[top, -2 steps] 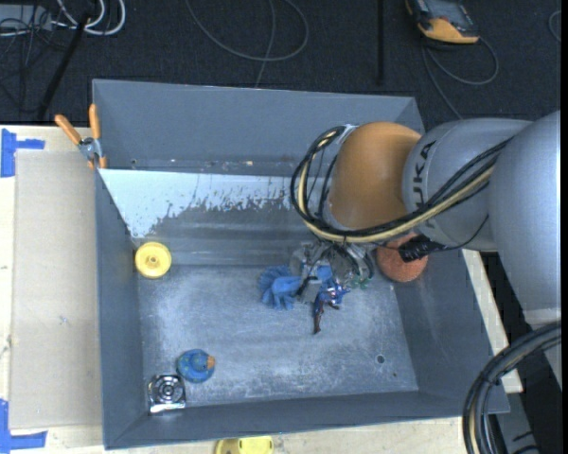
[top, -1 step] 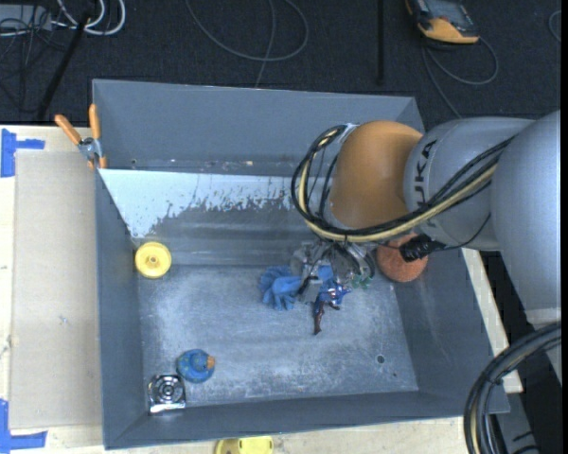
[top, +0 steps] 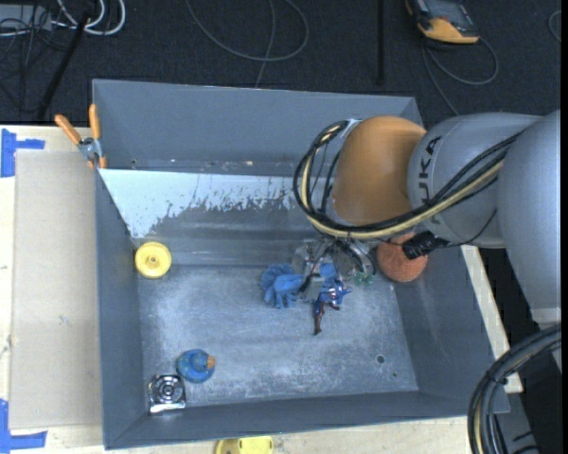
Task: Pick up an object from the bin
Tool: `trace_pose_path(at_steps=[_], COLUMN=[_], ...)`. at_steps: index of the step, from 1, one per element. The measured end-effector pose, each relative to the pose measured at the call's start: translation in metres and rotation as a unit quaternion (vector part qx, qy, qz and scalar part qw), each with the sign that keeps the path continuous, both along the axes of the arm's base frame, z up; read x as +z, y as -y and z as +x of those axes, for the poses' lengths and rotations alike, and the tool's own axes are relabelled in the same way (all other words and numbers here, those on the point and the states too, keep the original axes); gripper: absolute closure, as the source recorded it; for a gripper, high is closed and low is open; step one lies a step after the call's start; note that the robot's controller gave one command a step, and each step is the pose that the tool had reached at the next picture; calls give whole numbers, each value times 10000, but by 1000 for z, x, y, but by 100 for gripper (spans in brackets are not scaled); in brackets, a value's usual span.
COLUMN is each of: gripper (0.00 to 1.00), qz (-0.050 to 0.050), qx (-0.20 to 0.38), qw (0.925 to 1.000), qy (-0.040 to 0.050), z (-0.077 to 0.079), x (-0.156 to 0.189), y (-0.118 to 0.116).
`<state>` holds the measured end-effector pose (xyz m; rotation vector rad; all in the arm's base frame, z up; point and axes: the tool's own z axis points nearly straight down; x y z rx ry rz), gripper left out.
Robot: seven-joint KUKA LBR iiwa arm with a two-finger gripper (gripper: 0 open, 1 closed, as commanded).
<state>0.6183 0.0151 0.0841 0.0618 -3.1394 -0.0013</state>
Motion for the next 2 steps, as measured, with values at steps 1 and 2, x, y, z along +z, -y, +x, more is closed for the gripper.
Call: trace_pose_path(at_steps=[1, 2], gripper=[100, 100], qz=[-1, -1], qx=[-1, -1], qw=[10000, 10000], qy=[-28, -3], z=[-1, 0], x=[15, 36], y=[0, 0])
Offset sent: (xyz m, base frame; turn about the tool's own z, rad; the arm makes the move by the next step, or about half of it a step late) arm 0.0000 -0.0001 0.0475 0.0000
